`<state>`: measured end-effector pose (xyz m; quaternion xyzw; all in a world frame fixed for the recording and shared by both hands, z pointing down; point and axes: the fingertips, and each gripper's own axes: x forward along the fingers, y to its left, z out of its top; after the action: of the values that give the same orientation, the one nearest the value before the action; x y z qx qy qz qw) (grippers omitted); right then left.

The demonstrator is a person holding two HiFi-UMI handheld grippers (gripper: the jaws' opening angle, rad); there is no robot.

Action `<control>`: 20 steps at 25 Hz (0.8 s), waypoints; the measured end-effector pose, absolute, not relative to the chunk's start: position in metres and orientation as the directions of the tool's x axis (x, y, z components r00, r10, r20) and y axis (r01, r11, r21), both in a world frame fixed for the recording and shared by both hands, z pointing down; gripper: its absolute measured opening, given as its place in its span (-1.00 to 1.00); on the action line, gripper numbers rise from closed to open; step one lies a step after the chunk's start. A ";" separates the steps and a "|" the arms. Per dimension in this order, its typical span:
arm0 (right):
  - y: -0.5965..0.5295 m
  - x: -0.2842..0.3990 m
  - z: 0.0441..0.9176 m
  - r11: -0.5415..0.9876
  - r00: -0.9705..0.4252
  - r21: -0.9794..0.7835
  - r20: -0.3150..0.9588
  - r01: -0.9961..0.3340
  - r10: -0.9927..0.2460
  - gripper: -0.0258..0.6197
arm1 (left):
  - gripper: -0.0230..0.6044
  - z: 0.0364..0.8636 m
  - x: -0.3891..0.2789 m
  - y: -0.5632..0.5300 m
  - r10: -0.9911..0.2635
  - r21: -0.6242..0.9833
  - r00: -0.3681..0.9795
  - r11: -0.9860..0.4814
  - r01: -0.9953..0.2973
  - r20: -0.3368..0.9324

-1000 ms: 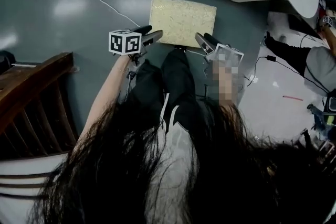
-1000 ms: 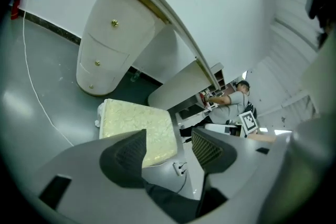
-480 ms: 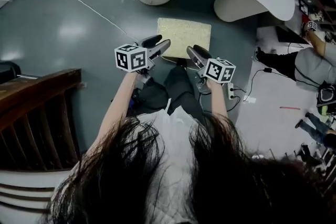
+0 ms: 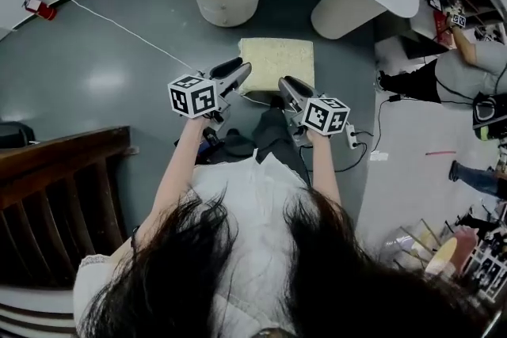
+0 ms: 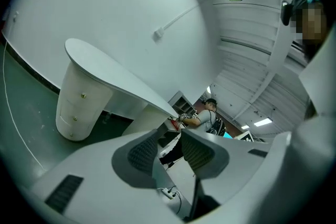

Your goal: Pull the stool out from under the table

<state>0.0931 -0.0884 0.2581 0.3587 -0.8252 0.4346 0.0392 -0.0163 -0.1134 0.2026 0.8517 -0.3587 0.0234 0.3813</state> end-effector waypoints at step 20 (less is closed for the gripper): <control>0.018 0.090 0.231 0.454 -0.784 -0.657 0.377 -0.602 -0.494 -0.67 | -0.49 0.191 -0.008 -0.005 -0.628 0.646 0.727 -0.438 -0.625 0.278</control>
<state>0.0895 0.0183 0.2308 0.3223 -0.8501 0.4114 0.0655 -0.0084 -0.0053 0.1910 0.8479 -0.3694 -0.0018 0.3801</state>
